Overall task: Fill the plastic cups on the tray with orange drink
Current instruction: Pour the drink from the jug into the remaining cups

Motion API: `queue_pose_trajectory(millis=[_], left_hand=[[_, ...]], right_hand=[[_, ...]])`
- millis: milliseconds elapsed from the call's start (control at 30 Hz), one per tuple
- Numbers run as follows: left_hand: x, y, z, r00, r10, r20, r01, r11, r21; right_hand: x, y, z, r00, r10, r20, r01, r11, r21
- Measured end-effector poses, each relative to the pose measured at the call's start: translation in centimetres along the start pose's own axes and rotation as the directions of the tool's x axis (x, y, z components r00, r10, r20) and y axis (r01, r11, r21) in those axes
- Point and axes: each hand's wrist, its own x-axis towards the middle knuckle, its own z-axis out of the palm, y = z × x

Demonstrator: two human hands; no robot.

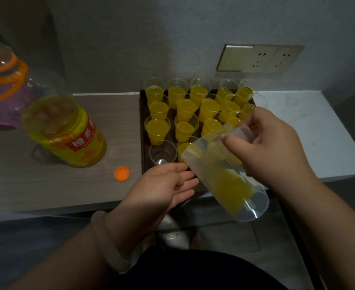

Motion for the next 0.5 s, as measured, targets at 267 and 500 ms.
queue_pose_trajectory(millis=[267, 500], left_hand=[[-1.0, 0.0, -2.1, 0.998, 0.047, -0.05, -0.048, 0.999, -0.02], [-2.2, 0.5, -3.7, 1.0, 0.01, -0.027, -0.011, 0.998, -0.055]], right_hand=[[-1.8, -0.8, 1.4, 1.0, 0.002, -0.02, 0.001, 0.994, 0.107], [-1.2, -3.2, 1.8, 0.999, -0.008, 0.039, 0.005, 0.996, 0.09]])
